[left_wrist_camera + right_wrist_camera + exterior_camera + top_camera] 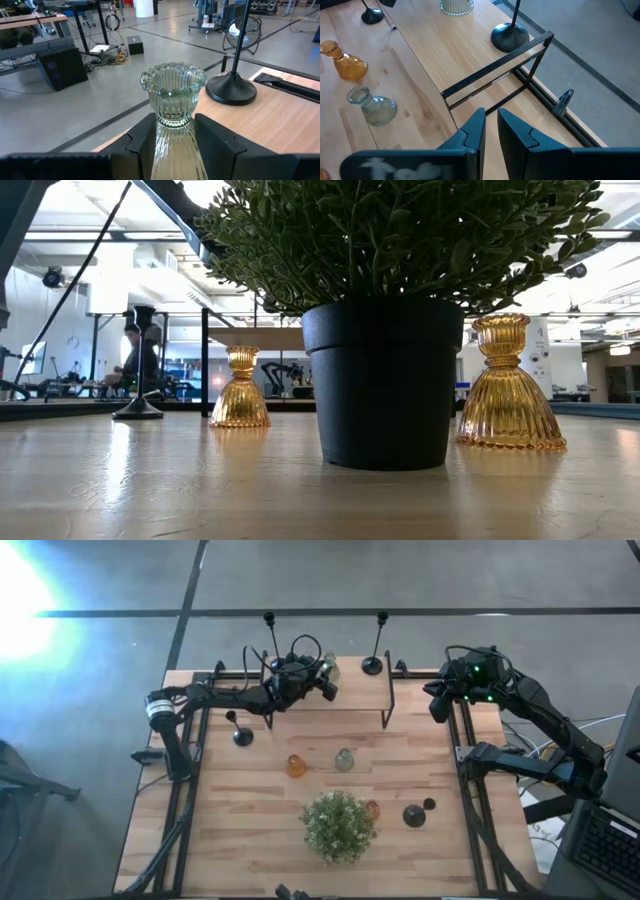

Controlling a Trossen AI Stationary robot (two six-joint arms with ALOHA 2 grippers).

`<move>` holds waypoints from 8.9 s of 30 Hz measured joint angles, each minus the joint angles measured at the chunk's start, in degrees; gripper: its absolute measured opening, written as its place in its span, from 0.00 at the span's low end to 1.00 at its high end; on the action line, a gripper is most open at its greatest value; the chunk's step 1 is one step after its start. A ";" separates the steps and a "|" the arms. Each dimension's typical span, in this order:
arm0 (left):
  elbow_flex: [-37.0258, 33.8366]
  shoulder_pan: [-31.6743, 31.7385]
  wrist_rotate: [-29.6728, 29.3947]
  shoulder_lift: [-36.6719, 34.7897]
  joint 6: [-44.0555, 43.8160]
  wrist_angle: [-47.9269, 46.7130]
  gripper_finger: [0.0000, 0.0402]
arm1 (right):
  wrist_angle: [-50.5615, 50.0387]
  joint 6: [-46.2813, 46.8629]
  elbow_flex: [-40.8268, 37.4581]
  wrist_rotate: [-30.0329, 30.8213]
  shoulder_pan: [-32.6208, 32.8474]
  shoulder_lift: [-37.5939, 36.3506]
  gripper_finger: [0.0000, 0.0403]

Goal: Pick & Place candle stick holders
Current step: Put the left green glass candle holder on the shelf, then put the right orange glass candle holder on the shelf

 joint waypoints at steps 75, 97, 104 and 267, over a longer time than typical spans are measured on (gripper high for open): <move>0.76 -36.69 -21.61 -48.72 -34.60 -78.19 0.54 | 10.83 15.03 11.98 -0.44 26.15 3.85 0.11; -0.94 -43.10 -42.36 -49.23 -36.35 -80.05 0.54 | 40.35 12.19 4.71 10.60 24.68 27.93 0.03; -0.94 -43.08 -45.15 -49.13 -36.26 -79.93 0.54 | 43.57 10.81 6.91 9.08 20.31 35.91 0.02; -5.17 -42.93 -55.81 -48.87 -37.23 -79.83 0.54 | -14.57 42.24 15.87 2.29 56.75 31.68 0.50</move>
